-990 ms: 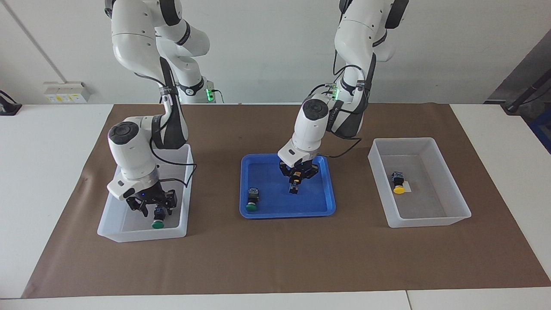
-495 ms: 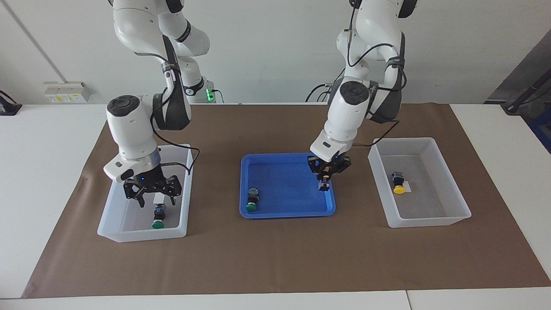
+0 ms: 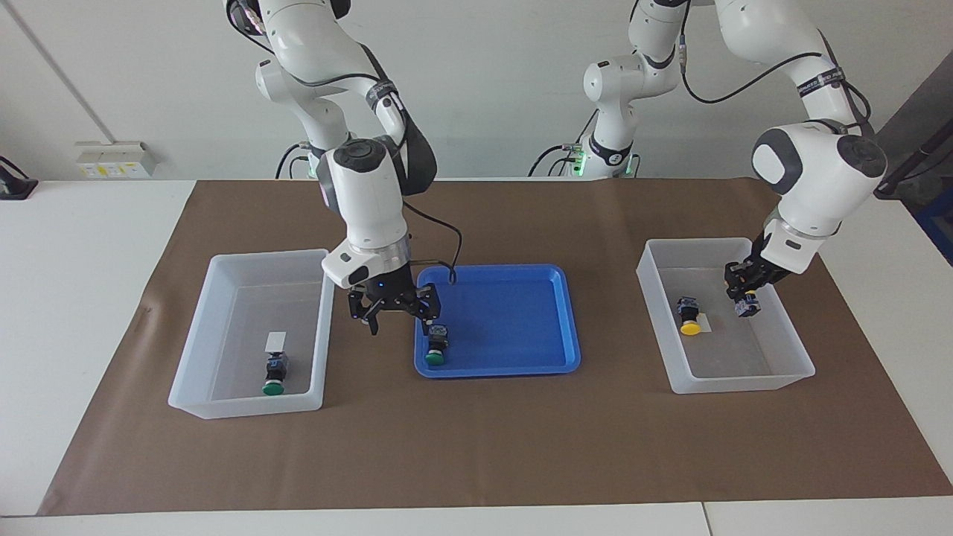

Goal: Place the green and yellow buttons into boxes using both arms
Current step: 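Carry the yellow button to its bin while the right gripper reaches the tray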

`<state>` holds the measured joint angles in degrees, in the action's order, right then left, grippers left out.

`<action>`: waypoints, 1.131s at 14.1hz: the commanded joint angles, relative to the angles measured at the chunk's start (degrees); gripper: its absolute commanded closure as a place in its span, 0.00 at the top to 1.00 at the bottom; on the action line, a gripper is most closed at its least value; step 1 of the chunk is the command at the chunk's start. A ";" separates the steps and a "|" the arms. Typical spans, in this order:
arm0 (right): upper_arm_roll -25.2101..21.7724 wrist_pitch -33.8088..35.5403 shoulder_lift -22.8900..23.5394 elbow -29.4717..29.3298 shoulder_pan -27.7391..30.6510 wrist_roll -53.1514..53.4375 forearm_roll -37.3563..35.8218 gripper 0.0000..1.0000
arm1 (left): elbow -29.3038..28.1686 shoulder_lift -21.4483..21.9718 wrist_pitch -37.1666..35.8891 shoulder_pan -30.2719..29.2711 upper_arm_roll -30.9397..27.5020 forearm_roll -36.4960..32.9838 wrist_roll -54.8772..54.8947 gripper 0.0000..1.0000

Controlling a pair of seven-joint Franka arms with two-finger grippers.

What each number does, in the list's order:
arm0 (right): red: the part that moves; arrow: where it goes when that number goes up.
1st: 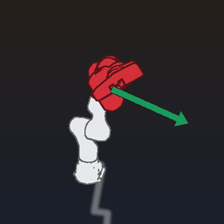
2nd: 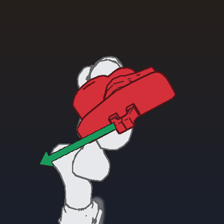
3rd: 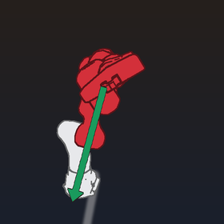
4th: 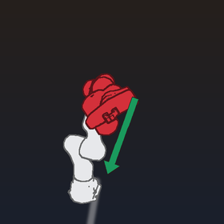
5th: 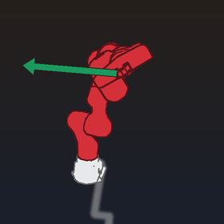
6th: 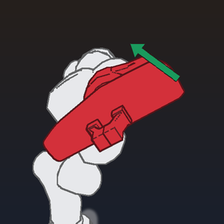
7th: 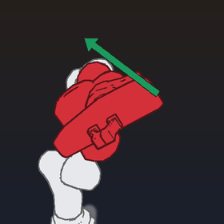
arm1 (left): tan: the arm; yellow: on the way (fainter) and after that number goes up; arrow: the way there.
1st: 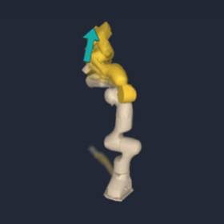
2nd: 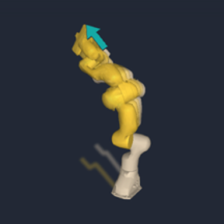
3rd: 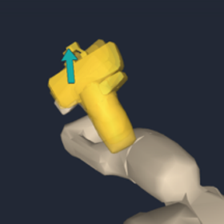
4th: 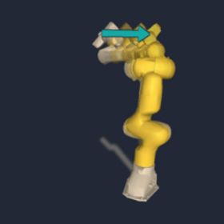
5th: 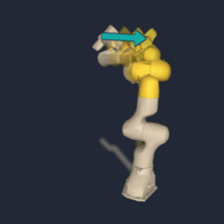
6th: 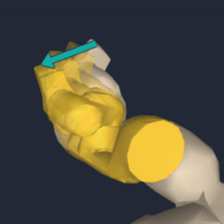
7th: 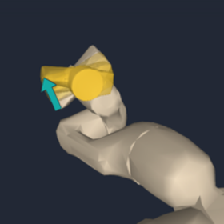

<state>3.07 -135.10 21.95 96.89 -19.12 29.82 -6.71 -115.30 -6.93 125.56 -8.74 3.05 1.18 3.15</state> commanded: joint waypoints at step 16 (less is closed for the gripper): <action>-0.17 -2.54 8.03 0.14 -7.42 9.11 -9.99 1.00 | 4.73 5.17 -12.33 3.89 1.08 -3.00 1.86 1.00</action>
<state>2.74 -138.30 30.54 96.55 -26.01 38.09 -15.12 -113.48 -3.76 119.33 -7.53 4.39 0.52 4.18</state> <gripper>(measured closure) 0.000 0.000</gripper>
